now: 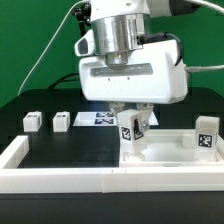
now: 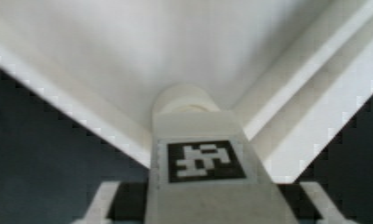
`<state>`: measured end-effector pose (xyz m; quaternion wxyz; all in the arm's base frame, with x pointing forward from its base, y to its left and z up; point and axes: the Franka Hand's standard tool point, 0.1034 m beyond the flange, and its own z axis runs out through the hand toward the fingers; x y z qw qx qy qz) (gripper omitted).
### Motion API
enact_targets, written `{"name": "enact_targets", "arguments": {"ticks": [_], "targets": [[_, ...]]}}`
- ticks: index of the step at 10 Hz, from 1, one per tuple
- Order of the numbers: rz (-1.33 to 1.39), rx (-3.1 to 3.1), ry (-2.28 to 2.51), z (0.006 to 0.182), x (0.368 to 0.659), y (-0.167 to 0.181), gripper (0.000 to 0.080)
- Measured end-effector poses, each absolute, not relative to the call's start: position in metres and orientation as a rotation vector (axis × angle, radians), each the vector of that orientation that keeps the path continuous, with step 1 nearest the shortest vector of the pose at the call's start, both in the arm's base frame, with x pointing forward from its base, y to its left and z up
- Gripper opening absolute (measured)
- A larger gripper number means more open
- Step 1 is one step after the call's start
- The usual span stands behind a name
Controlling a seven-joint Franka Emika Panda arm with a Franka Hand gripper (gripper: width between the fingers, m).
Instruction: Assemble square table
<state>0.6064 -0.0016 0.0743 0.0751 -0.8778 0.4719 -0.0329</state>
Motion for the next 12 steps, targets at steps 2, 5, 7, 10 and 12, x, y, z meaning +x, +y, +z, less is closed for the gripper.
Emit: {"name": "enact_targets", "arguments": {"ticks": [2, 5, 7, 10, 12], "targets": [[-0.066, -2.474, 1.643, 0.073, 0.607, 0.010, 0.0294], [-0.033, -2.326, 1.825, 0.072, 0.606, 0.017, 0.0293], [-0.041, -2.381, 1.754, 0.071, 0.606, 0.017, 0.0488], [-0.070, -2.581, 1.455, 0.073, 0.608, 0.010, 0.0635], [-0.085, -2.747, 1.151, 0.075, 0.609, 0.011, 0.0647]]}}
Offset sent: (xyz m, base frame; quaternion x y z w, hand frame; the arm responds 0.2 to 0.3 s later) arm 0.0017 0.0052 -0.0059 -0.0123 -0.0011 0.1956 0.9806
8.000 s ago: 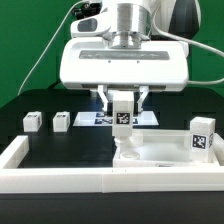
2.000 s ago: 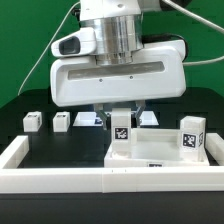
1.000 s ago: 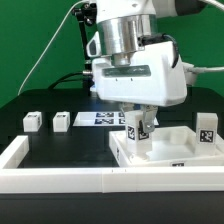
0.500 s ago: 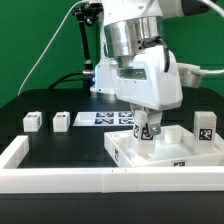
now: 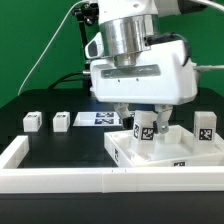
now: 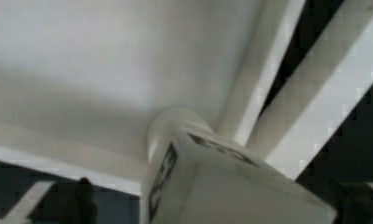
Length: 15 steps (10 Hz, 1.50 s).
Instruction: Assemble square table
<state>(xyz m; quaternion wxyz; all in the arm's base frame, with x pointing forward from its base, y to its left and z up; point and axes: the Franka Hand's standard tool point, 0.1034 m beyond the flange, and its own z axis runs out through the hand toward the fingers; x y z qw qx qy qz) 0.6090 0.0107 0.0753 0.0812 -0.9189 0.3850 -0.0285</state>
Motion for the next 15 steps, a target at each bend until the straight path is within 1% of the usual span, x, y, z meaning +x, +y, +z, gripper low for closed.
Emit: {"name": "enact_targets", "arguments": {"ticks": [3, 5, 7, 10, 12, 13, 15], "targets": [[-0.110, -2.849, 0.900, 0.0752, 0.6095, 0.0100, 0.0649], [-0.129, -2.932, 0.646, 0.0750, 0.6094, 0.0101, 0.0649], [-0.155, -3.070, 0.241, 0.0745, 0.6098, 0.0151, 0.0649], [-0.162, -3.113, -0.173, 0.0751, 0.6103, 0.0152, 0.0649], [-0.164, -3.105, -0.341, 0.0750, 0.6103, 0.0133, 0.0649], [-0.163, -3.105, -0.340, 0.0748, 0.6102, 0.0135, 0.0649], [-0.163, -3.105, -0.338, 0.0747, 0.6101, 0.0134, 0.0391]]}}
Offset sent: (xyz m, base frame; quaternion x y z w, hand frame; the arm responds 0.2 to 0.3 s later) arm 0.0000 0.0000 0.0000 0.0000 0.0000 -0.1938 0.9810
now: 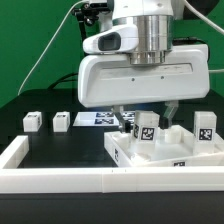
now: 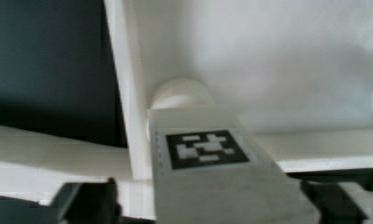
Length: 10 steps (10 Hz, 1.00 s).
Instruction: Assemble square table
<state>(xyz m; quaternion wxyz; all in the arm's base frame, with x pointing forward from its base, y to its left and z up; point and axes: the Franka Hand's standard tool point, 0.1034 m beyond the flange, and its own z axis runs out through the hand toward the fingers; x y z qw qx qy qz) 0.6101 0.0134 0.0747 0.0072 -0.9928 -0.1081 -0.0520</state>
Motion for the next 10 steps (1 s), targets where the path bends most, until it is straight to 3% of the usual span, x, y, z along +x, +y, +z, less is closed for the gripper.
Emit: {"name": "enact_targets", "arguments": {"ticks": [1, 2, 7, 10], "targets": [[-0.163, -3.106, -0.336, 0.0748, 0.6103, 0.0124, 0.0391], [-0.163, -3.106, -0.335, 0.0748, 0.6102, 0.0121, 0.0291], [-0.156, -3.108, -0.232, 0.0743, 0.6095, 0.0098, 0.0290], [-0.146, -3.087, 0.181, 0.0739, 0.6093, 0.0092, 0.0291]]}}
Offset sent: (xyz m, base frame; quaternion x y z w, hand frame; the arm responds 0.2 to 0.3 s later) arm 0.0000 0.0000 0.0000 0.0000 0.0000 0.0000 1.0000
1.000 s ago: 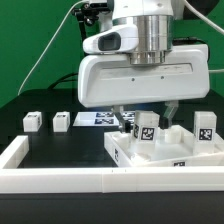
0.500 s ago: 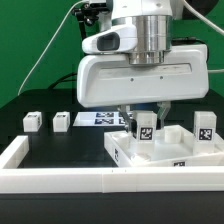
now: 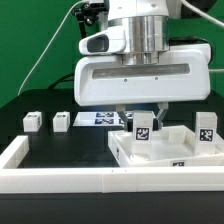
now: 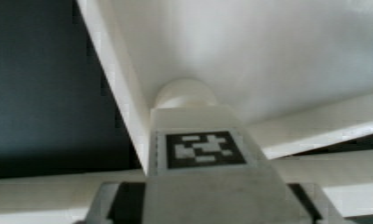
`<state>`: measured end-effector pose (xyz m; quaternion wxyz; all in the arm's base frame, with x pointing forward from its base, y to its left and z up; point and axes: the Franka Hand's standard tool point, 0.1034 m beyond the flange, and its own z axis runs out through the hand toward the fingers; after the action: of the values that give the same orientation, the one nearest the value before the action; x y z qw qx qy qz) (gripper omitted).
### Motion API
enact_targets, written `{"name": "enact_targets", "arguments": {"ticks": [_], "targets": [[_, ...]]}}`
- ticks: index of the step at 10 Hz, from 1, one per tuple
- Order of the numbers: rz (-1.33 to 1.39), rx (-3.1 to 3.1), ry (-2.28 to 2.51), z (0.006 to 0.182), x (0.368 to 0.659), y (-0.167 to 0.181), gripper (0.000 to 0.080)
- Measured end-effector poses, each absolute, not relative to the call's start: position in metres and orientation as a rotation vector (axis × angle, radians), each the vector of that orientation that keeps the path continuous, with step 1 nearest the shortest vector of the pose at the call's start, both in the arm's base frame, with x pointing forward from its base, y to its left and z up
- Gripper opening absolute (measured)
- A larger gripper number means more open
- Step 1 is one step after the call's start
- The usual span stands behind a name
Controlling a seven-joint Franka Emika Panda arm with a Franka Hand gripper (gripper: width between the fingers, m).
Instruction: Assemble square table
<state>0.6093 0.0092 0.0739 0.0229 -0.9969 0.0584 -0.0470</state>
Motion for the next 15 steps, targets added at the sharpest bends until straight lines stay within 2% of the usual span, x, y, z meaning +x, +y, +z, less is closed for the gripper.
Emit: {"name": "enact_targets", "arguments": {"ticks": [7, 15], "targets": [[-0.134, -2.884, 1.031, 0.0736, 0.6104, 0.0084, 0.0291], [-0.069, -2.542, 1.608, 0.0732, 0.6099, 0.0090, 0.0291]]}}
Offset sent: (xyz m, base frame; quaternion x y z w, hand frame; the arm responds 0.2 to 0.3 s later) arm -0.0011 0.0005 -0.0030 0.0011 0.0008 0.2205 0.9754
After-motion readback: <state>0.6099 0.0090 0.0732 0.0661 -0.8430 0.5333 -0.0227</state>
